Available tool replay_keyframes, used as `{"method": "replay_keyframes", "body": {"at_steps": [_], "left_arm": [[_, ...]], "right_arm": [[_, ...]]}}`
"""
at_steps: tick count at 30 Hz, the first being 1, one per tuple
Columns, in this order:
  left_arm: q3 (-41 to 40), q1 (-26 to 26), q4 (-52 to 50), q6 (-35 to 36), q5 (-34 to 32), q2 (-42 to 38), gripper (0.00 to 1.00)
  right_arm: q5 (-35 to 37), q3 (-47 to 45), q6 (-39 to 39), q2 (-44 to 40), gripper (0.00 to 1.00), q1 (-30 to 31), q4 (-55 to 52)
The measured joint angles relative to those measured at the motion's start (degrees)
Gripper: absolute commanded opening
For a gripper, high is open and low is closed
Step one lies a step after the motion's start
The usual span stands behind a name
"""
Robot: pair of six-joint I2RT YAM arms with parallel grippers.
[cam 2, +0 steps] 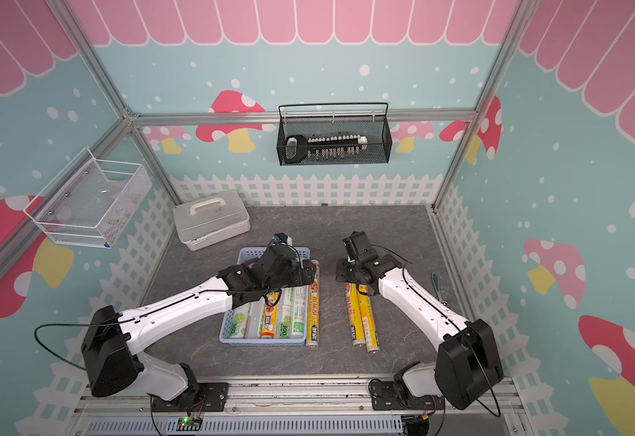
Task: Put the plastic wrap into the basket
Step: Place the plastic wrap in the basket, then pick up the plastic wrap from the center of the board.
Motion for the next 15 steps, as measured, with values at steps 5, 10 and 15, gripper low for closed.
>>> {"method": "replay_keyframes", "body": {"at_steps": [5, 10, 15], "left_arm": [[6.1, -2.3, 0.1, 1.9, 4.2, 7.0, 0.99], [11.1, -3.8, -0.2, 3.4, 8.5, 12.2, 0.99], [16.7, -5.4, -1.8, 4.4, 11.7, 17.6, 0.99]], "right_arm": [[-3.8, -2.3, -4.0, -0.3, 0.53, -5.7, -0.9], [-5.0, -3.9, -8.4, -0.2, 0.53, -10.0, -3.3], [-4.7, -4.5, -12.0, 1.7, 0.51, -11.6, -5.8]]}}
